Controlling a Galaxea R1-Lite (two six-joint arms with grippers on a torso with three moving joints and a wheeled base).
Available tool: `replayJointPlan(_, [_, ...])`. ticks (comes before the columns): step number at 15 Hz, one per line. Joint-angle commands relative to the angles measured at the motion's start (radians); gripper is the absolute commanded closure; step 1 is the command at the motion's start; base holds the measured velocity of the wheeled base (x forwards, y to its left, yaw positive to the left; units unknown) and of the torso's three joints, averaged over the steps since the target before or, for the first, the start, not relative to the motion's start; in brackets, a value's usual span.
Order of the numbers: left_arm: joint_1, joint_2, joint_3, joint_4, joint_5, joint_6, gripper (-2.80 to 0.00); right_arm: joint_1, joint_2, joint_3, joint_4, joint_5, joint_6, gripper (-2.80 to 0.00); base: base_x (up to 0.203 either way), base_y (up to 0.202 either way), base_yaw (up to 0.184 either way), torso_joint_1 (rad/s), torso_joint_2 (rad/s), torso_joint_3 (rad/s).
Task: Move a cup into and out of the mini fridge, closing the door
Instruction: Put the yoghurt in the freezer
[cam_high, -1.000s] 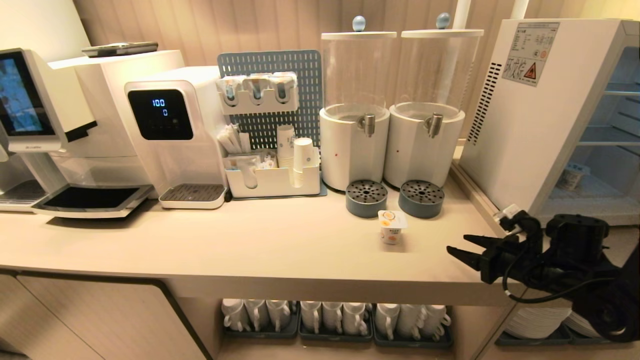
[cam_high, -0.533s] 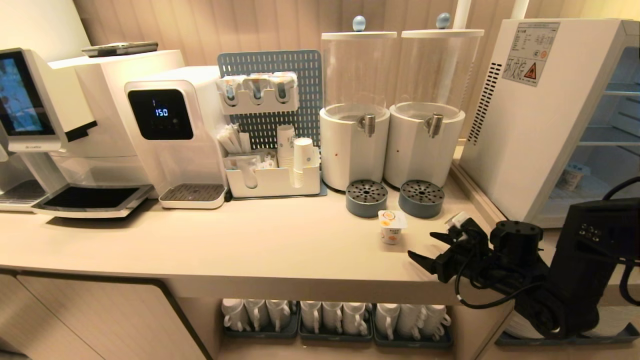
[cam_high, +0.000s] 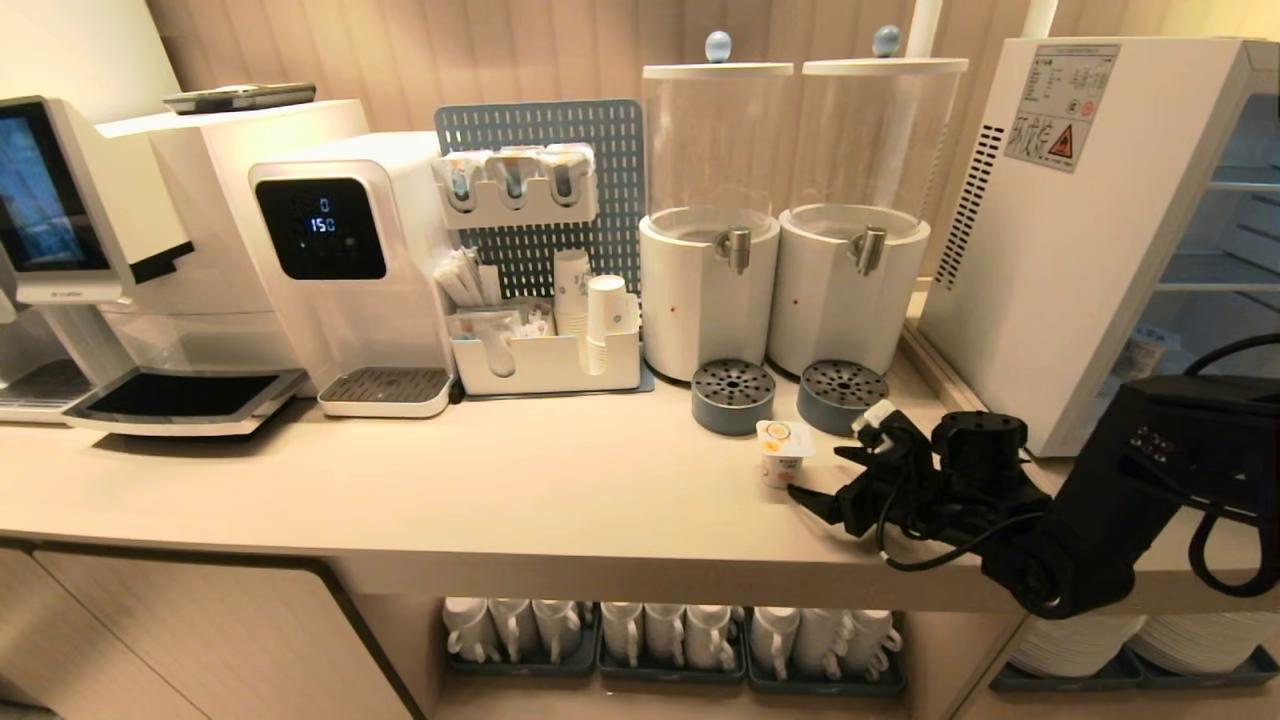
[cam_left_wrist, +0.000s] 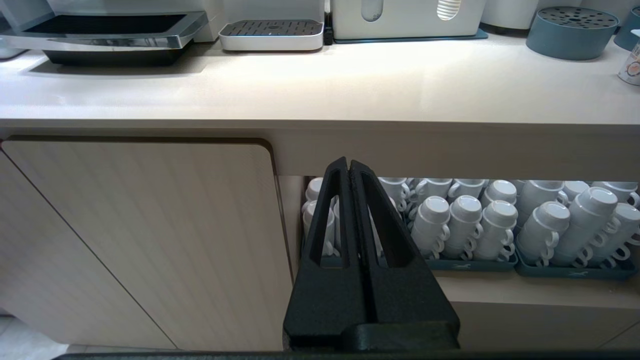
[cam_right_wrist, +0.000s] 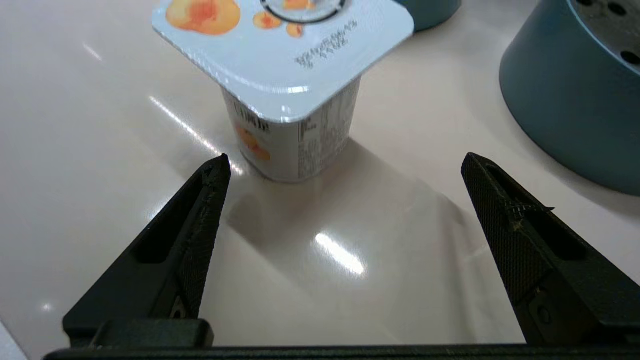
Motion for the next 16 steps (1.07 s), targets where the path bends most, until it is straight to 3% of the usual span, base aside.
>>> replayJointPlan(1, [0.0, 0.001, 0.002, 0.0, 0.0, 0.0, 0.0, 0.014, 0.001, -0.051, 0.027, 0.0, -0.002, -2.8, 0.0, 0.0, 0.0, 0.0, 0.0, 0.0])
replayJointPlan(5, [0.0, 0.001, 0.002, 0.0, 0.0, 0.0, 0.0, 0.03, 0.025, -0.164, 0.142, -0.021, 0.0, -2.8, 0.0, 0.0, 0.0, 0.0, 0.0, 0.0])
replayJointPlan(16, [0.0, 0.001, 0.002, 0.0, -0.001, -0.002, 0.0, 0.046, 0.109, -0.275, 0.215, -0.097, -0.004, -2.8, 0.0, 0.0, 0.0, 0.0, 0.0, 0.0])
